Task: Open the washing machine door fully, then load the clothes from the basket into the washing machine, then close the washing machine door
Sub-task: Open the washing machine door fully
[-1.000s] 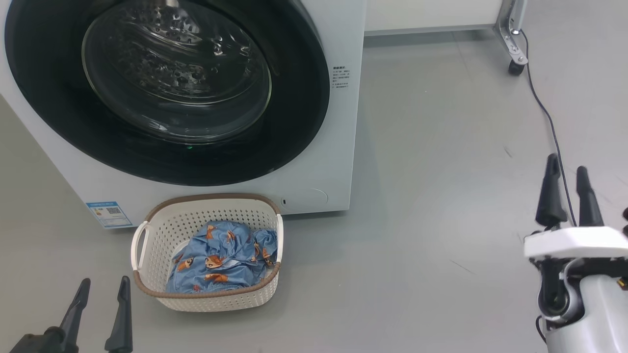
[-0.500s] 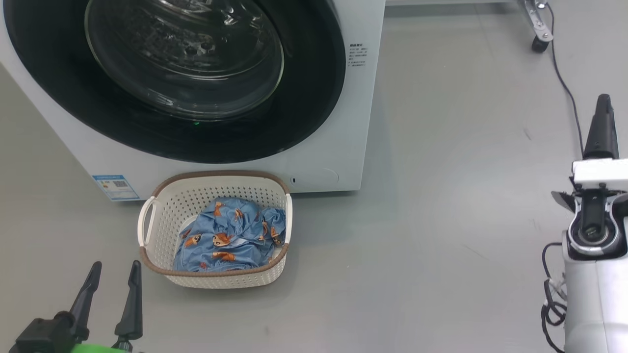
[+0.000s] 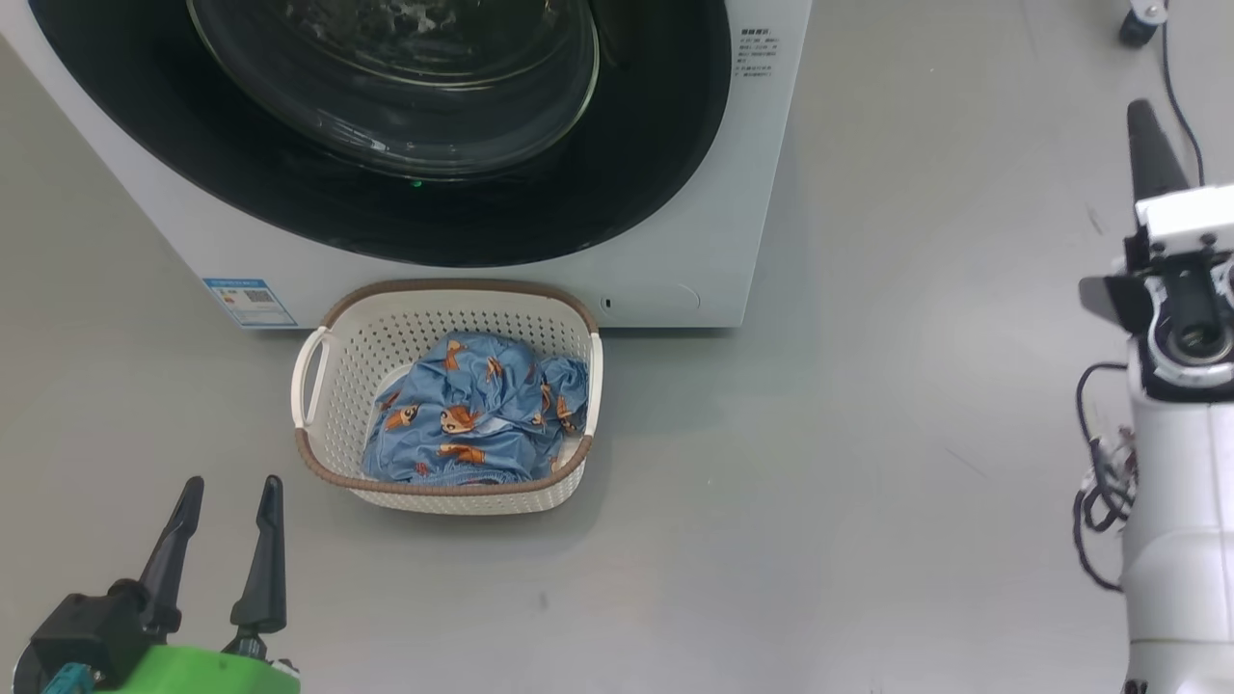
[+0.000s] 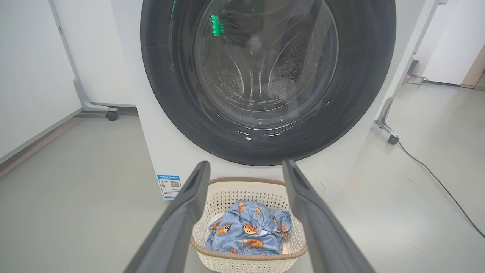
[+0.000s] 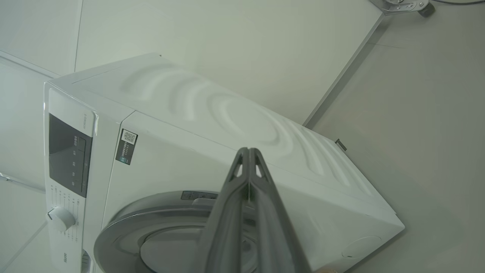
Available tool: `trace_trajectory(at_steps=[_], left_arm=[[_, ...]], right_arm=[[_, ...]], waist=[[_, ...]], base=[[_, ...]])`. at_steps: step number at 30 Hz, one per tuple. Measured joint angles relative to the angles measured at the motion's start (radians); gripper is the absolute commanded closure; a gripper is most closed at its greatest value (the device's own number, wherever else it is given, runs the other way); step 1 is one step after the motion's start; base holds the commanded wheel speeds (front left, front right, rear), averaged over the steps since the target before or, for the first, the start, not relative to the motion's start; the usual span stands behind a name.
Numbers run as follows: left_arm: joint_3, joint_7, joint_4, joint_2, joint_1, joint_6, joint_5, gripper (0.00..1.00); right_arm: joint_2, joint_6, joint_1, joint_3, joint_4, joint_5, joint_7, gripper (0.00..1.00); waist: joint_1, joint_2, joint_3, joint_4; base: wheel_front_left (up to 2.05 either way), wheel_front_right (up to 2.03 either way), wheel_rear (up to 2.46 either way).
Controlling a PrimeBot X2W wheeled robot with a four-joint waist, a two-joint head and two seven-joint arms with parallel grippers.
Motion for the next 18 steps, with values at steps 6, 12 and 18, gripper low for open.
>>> trace_trajectory(at_steps=[6, 12, 18], left_arm=[[-0.013, 0.000, -0.011, -0.005, -0.027, 0.000, -0.001, 0.00], [-0.030, 0.000, -0.020, -0.011, -0.056, 0.000, -0.001, 0.00], [-0.045, 0.000, -0.032, -0.016, -0.082, 0.000, -0.007, 0.00]], right_arm=[[-0.046, -0.051, -0.090, 0.002, 0.008, 0.044, 0.121, 1.00], [-0.072, -0.083, -0.176, 0.005, 0.010, 0.110, 0.250, 1.00], [-0.090, -0.101, -0.260, -0.012, 0.002, 0.161, 0.331, 1.00]], waist=[[0.0000, 0.0000, 0.038, 0.014], [0.0000, 0.0000, 0.077, 0.028], [0.0000, 0.0000, 0.118, 0.043]], base=[[0.00, 0.00, 0.00], [0.00, 0.00, 0.00], [0.00, 0.00, 0.00]])
